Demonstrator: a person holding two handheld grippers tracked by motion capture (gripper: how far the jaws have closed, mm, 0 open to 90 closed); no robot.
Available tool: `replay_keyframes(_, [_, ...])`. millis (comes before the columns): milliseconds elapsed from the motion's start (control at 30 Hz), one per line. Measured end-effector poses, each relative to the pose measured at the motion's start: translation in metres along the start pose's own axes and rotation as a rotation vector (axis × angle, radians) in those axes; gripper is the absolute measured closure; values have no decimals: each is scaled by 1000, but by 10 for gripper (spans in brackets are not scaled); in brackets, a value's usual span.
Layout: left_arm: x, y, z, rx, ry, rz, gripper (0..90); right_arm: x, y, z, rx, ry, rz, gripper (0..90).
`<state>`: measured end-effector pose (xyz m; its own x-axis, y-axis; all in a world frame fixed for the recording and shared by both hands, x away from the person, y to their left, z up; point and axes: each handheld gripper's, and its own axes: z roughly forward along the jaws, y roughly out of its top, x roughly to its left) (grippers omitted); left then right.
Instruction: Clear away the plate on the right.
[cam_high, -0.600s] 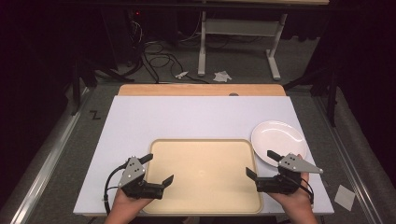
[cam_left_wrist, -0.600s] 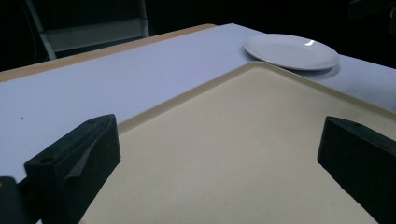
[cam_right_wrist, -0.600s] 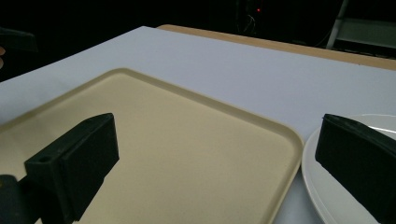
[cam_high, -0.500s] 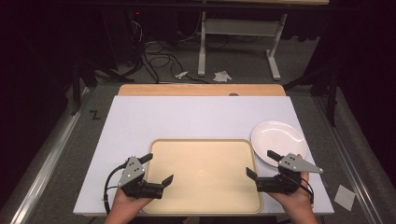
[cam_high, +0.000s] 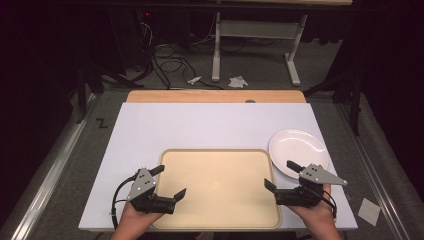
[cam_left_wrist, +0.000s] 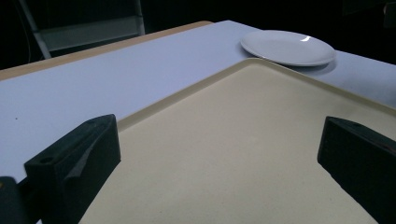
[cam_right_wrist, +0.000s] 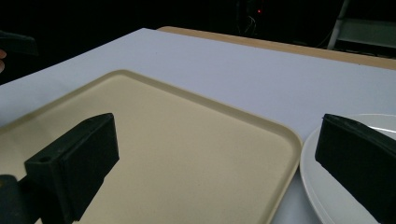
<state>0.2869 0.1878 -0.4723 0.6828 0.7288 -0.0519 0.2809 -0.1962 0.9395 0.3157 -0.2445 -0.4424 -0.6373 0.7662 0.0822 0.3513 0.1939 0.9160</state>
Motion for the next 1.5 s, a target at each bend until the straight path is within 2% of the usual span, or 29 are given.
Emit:
replay_keyframes(733, [-2, 0, 2, 12, -6, 20, 2, -4, -1, 0, -5, 4, 0, 3])
replay_keyframes(1500, [-4, -1, 4, 28, -15, 38, 2, -18, -2, -4, 3, -30, 52, 3])
